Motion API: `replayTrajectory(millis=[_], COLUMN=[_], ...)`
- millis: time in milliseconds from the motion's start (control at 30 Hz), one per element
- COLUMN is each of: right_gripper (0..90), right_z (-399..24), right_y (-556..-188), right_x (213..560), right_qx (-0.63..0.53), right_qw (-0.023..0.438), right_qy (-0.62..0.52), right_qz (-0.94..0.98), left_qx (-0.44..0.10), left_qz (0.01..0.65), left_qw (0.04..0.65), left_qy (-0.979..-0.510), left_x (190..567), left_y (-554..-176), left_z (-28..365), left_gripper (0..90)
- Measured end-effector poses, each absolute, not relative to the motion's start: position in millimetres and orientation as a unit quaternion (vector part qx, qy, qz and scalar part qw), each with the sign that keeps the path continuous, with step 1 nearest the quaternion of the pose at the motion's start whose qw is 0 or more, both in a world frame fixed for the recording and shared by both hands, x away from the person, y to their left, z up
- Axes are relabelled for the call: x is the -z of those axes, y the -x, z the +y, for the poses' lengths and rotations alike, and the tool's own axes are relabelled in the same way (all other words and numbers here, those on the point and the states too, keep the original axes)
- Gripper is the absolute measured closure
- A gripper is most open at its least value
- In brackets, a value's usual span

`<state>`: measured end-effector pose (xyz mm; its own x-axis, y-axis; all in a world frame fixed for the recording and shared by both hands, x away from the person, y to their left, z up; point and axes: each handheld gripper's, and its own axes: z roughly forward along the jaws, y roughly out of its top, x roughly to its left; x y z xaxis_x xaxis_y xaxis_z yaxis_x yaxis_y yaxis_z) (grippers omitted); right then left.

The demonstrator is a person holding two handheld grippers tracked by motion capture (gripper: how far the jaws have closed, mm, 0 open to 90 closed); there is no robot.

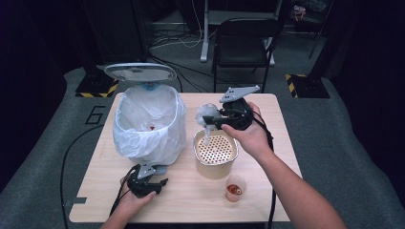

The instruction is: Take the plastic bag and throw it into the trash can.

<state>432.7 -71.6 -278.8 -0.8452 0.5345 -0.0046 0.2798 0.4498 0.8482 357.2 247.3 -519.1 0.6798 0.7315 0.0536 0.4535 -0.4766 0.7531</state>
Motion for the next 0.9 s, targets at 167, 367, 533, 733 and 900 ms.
replayTrajectory(millis=[167,367,533,733,900], right_gripper=[70.4,70.4,70.4,70.4,70.4], right_z=[-56.7,-43.2,-32.3,-19.2,-7.5], right_y=[-434.9,-440.4,-442.1,-444.4,-446.5], right_x=[275.6,274.1,269.4,264.6,262.5], right_qx=[-0.471,-0.472,-0.473,-0.474,-0.478], right_qw=[0.134,0.128,0.131,0.125,0.119], right_qy=[-0.229,-0.217,-0.202,-0.2,-0.198], right_qz=[0.842,0.845,0.848,0.848,0.848], left_qx=[-0.191,-0.191,-0.191,-0.191,-0.191], left_qz=[0.352,0.352,0.351,0.356,0.352], left_qw=[0.369,0.369,0.368,0.374,0.369], left_qy=[-0.839,-0.839,-0.839,-0.835,-0.839], left_x=[519.1,519.0,519.0,520.2,519.1], left_y=[-357.6,-357.7,-357.7,-357.0,-357.6], left_z=[247.6,247.8,247.8,246.4,247.6], left_gripper=[32.5,32.5,32.4,32.4,32.5])
